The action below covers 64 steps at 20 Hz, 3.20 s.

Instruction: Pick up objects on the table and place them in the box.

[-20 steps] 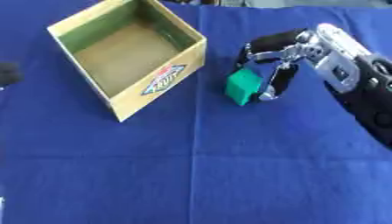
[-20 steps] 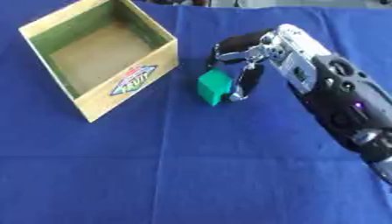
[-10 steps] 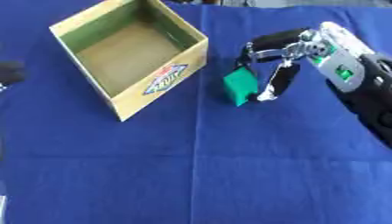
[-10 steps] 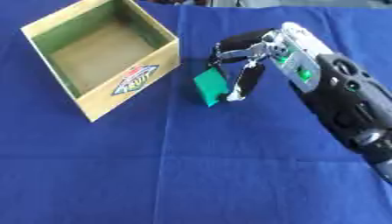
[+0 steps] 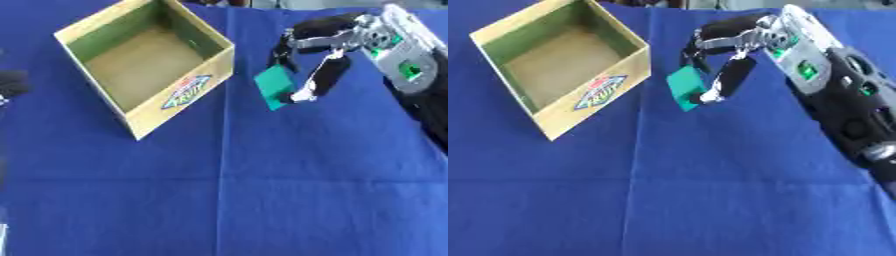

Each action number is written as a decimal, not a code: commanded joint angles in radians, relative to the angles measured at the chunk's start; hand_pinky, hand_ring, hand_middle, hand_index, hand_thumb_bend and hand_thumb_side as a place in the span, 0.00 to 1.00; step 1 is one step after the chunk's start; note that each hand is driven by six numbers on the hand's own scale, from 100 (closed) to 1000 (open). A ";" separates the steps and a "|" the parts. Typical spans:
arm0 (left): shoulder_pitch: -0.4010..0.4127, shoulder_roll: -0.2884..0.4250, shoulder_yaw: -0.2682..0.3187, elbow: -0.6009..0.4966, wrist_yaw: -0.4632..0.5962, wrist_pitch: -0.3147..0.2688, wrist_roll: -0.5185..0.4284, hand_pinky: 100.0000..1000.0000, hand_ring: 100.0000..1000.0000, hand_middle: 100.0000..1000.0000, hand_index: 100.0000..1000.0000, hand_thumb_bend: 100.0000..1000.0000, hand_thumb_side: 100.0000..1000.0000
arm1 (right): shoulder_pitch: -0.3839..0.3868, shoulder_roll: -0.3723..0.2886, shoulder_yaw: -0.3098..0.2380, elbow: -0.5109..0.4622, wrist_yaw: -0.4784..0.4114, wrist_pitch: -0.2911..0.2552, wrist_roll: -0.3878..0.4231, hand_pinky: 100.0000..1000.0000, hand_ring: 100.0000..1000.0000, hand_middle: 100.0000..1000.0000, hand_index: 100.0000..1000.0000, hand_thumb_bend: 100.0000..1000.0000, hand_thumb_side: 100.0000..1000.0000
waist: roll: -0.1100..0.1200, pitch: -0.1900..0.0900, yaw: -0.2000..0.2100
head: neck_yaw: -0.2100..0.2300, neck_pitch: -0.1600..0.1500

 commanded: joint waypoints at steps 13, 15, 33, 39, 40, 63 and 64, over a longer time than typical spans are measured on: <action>0.000 0.024 0.005 -0.017 -0.003 -0.002 0.003 0.67 0.64 0.70 0.80 0.00 1.00 | -0.086 -0.033 -0.118 -0.117 -0.064 0.039 -0.091 0.67 0.61 0.15 0.24 0.00 0.47 | 0.009 -0.027 0.006 | -0.015 -0.053; 0.001 0.027 0.004 -0.017 -0.004 -0.004 0.002 0.67 0.64 0.70 0.80 0.00 1.00 | -0.110 -0.020 -0.119 -0.103 -0.033 0.057 -0.138 0.66 0.61 0.14 0.24 0.00 0.47 | 0.007 -0.028 0.016 | -0.020 -0.060; -0.021 0.026 -0.010 -0.017 0.001 -0.016 -0.012 0.67 0.63 0.70 0.80 0.00 1.00 | -0.292 0.165 -0.114 0.150 0.168 0.157 -0.436 0.65 0.59 0.13 0.24 0.00 0.43 | -0.021 0.004 0.139 | -0.092 -0.105; -0.031 0.019 -0.017 -0.017 0.007 -0.016 -0.019 0.67 0.63 0.70 0.80 0.00 1.00 | -0.331 0.244 -0.119 0.260 0.280 0.214 -0.580 0.65 0.58 0.12 0.23 0.00 0.42 | -0.027 0.010 0.182 | -0.129 -0.118; -0.031 0.018 -0.017 -0.017 0.008 -0.015 -0.020 0.67 0.63 0.70 0.80 0.00 1.00 | -0.336 0.258 -0.120 0.274 0.298 0.226 -0.606 0.64 0.58 0.12 0.23 0.00 0.42 | -0.028 0.010 0.186 | -0.136 -0.120; -0.042 0.004 -0.019 -0.017 0.013 -0.013 -0.023 0.68 0.63 0.70 0.80 0.00 1.00 | -0.290 0.395 -0.069 0.514 0.676 0.191 -0.774 0.62 0.59 0.14 0.25 0.00 0.51 | -0.039 0.026 0.218 | -0.187 -0.145; -0.042 0.004 -0.018 -0.017 0.013 -0.013 -0.023 0.68 0.63 0.70 0.80 0.00 1.00 | -0.289 0.396 -0.069 0.517 0.677 0.186 -0.764 0.62 0.60 0.15 0.26 0.00 0.50 | -0.039 0.025 0.217 | -0.186 -0.145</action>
